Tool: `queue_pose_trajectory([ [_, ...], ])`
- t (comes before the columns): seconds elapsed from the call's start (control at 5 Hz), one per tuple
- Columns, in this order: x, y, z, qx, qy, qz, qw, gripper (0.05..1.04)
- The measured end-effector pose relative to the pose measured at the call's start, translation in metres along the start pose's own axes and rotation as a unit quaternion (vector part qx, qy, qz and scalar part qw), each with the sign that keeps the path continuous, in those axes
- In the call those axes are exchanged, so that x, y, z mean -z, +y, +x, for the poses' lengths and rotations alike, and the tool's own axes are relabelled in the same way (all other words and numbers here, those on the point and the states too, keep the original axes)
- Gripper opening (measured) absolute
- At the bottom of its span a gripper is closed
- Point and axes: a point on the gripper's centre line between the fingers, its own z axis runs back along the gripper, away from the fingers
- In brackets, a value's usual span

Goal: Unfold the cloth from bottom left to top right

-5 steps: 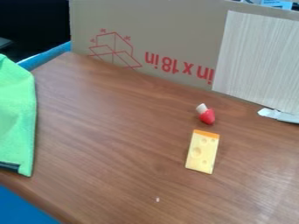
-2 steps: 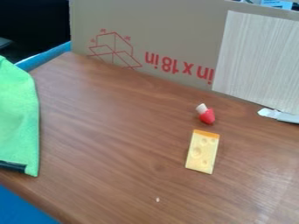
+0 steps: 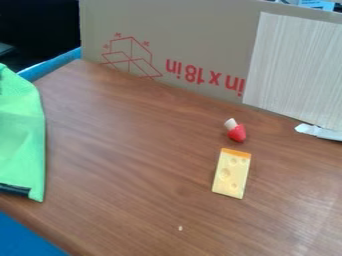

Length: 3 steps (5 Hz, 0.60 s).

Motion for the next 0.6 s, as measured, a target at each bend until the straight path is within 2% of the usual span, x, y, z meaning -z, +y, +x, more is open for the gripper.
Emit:
queue_pose_trajectory([
  [0.2,-0.002,-0.004,-0.002,0.007,0.016,0.021,0.9996,0.051],
  [0.6,-0.022,-0.062,-0.019,0.062,0.022,-0.010,0.9978,0.051],
])
